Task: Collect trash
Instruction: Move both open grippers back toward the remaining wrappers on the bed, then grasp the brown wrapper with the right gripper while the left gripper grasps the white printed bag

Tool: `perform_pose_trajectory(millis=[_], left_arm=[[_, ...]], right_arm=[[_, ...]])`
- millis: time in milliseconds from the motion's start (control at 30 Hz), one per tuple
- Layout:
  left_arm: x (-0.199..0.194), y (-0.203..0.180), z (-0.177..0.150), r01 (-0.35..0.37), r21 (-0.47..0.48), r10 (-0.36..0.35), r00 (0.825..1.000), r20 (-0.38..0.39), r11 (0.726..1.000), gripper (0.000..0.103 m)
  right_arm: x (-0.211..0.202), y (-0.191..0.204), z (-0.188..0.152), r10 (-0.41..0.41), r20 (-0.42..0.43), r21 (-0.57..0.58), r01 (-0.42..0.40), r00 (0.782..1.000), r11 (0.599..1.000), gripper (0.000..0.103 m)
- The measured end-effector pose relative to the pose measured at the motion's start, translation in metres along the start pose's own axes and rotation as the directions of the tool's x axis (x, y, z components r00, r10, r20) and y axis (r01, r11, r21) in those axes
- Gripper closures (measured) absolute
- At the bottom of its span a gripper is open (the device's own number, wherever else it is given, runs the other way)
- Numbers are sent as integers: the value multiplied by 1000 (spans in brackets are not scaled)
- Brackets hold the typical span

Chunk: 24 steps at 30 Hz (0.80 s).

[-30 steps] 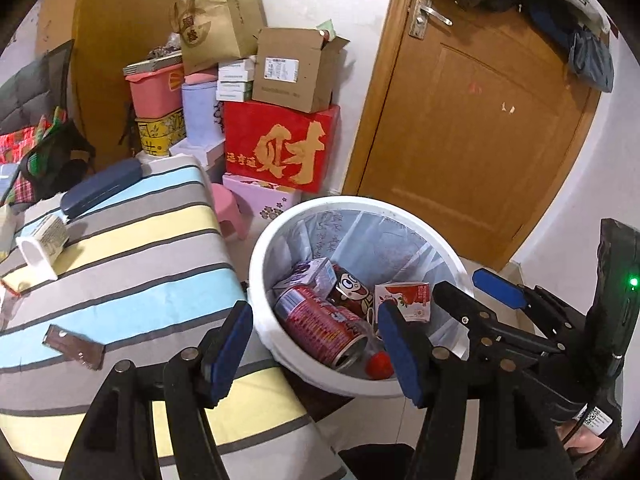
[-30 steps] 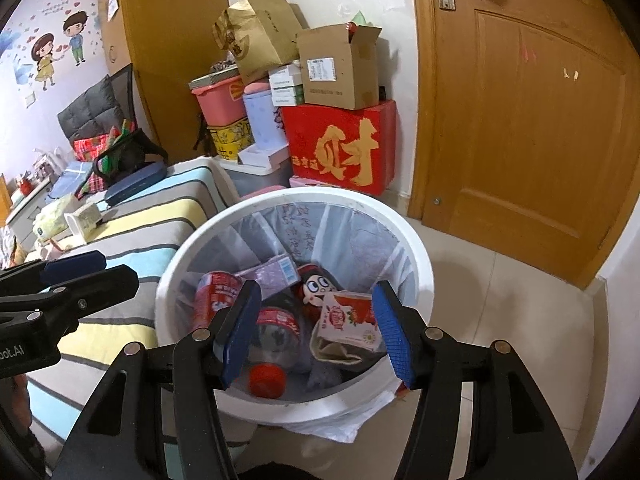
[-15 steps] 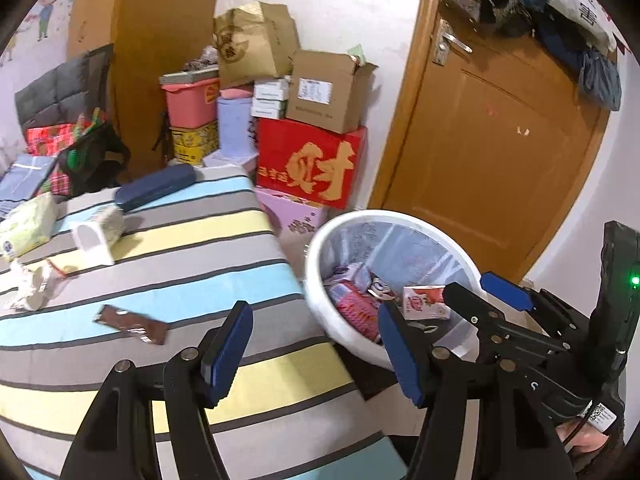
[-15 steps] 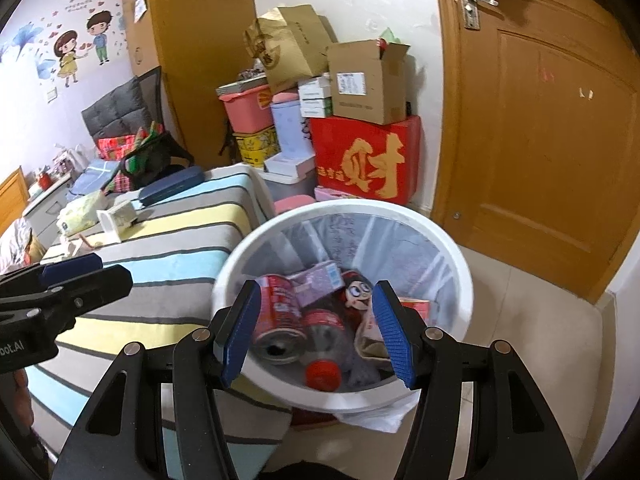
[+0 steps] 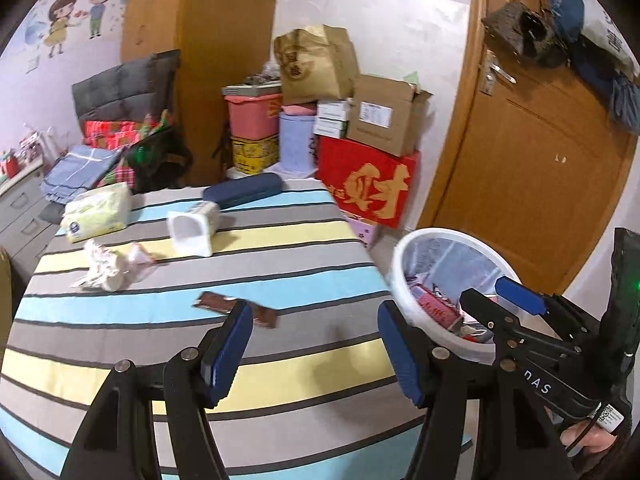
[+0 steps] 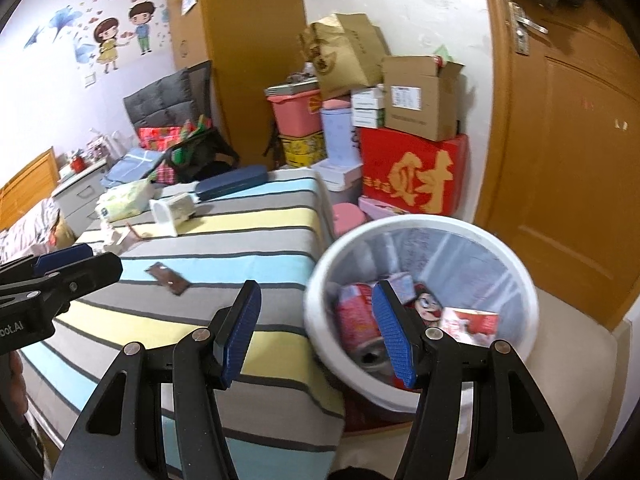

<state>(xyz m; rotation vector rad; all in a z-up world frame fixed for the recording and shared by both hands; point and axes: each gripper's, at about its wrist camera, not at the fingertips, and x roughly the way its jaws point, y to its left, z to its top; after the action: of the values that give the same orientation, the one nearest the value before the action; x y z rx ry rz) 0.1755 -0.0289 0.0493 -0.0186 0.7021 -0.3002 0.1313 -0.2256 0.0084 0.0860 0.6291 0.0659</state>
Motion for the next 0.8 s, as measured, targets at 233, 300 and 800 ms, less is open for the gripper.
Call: perform_pose_trajectory(millis=[233,300,800], left_arm=[[-20,51,-4,-68,-70,70,997,22,995,38],[-23,63,-5,-84,-85,86,996,23,993,38],[-31,159,-20,-194,-206,195,981,-13,959,38]], right_arm=[[8,32,1,60,-12,-67,-60,998,996,43],[11,41,1,76,-18,-84,-77,997,993,43],[45,101,4,165,-120,-219,-188,979,958,43]])
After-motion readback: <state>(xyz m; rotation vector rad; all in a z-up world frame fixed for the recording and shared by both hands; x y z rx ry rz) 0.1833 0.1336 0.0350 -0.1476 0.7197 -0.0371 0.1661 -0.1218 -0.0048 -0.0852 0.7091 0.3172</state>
